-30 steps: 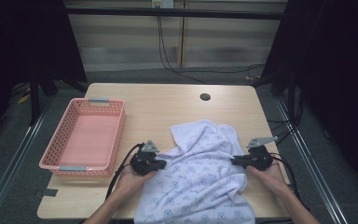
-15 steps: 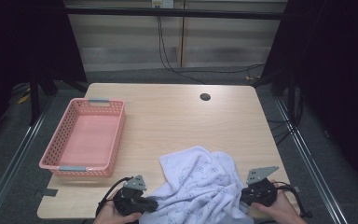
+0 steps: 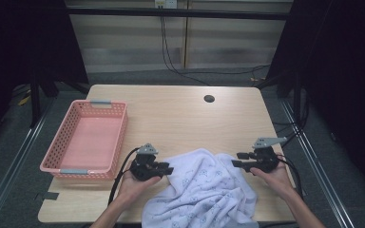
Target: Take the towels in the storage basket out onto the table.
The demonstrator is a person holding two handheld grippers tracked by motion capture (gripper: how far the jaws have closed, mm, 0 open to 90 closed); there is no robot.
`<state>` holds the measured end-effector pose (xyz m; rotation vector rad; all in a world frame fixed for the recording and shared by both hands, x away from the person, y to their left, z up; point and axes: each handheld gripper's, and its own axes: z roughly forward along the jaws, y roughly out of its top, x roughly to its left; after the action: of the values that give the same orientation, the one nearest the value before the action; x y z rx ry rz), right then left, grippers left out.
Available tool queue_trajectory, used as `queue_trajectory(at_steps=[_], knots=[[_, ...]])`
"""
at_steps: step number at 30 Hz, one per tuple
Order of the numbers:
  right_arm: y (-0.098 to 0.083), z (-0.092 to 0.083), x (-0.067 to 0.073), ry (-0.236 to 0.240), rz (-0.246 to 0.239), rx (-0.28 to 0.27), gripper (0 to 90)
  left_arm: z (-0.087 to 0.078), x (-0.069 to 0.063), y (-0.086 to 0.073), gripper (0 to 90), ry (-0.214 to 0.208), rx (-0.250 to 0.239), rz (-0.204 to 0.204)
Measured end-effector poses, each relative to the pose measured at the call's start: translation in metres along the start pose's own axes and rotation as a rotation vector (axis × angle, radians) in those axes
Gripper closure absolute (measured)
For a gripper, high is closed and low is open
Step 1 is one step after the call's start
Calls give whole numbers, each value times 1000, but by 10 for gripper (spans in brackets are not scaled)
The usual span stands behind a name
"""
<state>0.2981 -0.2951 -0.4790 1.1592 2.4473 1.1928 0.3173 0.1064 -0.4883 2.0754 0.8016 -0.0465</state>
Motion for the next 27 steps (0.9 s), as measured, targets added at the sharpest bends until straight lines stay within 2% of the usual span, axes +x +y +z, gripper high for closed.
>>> queue_trajectory(at_steps=[1,2,3,4,5,6,7,8,9,10,11,12,13,14,15,16,18,19,20,21,23,24,25,27], knots=[[5,14,-6,3,3,18,550,7,5,0,651,30,15,-12],[5,14,-6,3,3,18,550,7,5,0,640,30,15,-12],[7,26,-9,7,0,44,553,12,3,-3,628,45,43,13],[7,26,-9,7,0,44,553,12,3,-3,626,45,43,13],[6,31,-8,12,1,57,580,14,1,-4,626,52,57,27],[5,34,-8,25,-7,64,652,15,-2,-5,626,64,66,47],[4,34,-4,12,-10,58,820,15,-4,-6,673,76,71,61],[4,34,-4,12,-10,58,820,14,-6,-6,673,99,88,89],[4,30,-4,4,-5,37,860,13,-9,-6,782,130,107,137],[5,24,-5,-12,3,15,872,13,-9,-7,828,128,105,134],[6,7,-9,-66,14,-35,878,11,-8,-8,874,128,106,122],[6,7,-9,-66,14,-35,878,9,-8,-9,874,129,107,120],[5,-2,-13,-88,28,-60,879,7,-7,-9,884,126,120,121],[0,-16,-19,-147,43,-82,879,6,-7,-10,887,139,123,118],[-4,-21,-22,-159,57,-84,879,5,-6,-10,887,146,122,124],[-4,-21,-22,-159,57,-84,879,3,-6,-11,887,155,127,117],[-15,-28,-24,-206,58,-51,874,-2,-5,-14,886,158,124,97],[-29,-32,-23,-193,70,-19,813,-6,-2,-18,867,119,105,81],[-29,-32,-23,-193,70,-19,813,-6,-2,-18,848,119,105,81],[-36,-34,-23,-188,71,5,787,-8,0,-19,848,114,110,78],[-45,-34,-21,-176,66,37,668,-7,0,-19,839,113,100,63],[-47,-36,-20,-182,65,28,622,-7,0,-18,823,118,106,66],[-46,-38,-20,-176,77,6,616,-6,-1,-17,822,125,109,73],[-35,-45,-23,-181,88,-63,609,-4,3,-15,809,132,97,67]])
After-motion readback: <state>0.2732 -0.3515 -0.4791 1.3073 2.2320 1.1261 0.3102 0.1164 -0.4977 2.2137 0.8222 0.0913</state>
